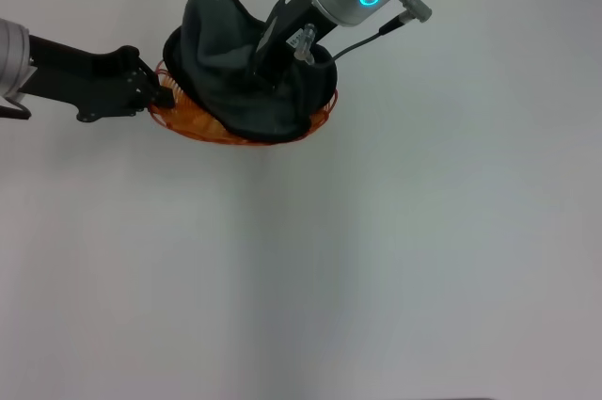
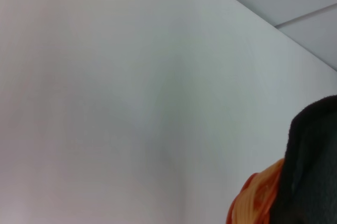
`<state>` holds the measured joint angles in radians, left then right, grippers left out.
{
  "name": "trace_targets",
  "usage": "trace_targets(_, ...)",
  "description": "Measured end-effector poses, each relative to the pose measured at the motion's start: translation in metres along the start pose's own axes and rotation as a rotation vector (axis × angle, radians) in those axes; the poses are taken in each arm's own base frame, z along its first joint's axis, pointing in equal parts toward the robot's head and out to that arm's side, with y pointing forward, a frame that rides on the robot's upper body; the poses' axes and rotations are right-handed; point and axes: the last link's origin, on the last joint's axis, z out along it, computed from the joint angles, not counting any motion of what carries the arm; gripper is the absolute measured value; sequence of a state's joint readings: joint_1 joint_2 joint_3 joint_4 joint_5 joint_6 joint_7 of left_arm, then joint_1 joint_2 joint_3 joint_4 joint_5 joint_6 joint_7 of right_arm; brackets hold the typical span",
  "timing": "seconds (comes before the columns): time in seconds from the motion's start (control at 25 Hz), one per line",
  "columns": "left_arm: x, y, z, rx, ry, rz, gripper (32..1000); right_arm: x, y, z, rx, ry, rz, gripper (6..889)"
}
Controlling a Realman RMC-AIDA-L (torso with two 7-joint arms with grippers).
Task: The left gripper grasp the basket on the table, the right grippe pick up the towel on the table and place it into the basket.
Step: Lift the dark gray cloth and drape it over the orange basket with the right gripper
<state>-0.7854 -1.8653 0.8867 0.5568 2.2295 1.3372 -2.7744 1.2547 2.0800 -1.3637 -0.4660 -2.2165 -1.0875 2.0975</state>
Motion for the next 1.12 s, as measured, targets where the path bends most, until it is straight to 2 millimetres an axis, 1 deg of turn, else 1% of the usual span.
trace_targets(0.4,0.0001,-0.0004,0.0,0.003,0.001,0.003,82,-0.0005,0.0008,-0.0006,-0.006,0.0,-0.006,135)
trace_targets(0.6,0.0,-0.0008,-0.0001,0.003,0.001,0.002,82,-0.001,0.0007,-0.001,-0.008,-0.005,-0.001,324)
trace_targets(0.8,-0.0002,-0.0011,0.0,0.004,0.001,0.002,82,-0.0027,0.0029,-0.0014,-0.023,-0.013,0.0,553)
trace_targets(1.12,-0.0002,-0.0011,0.0,0.005,0.001,0.002,82,-0.0048,0.0034,-0.0026,-0.024,-0.017,-0.007,819)
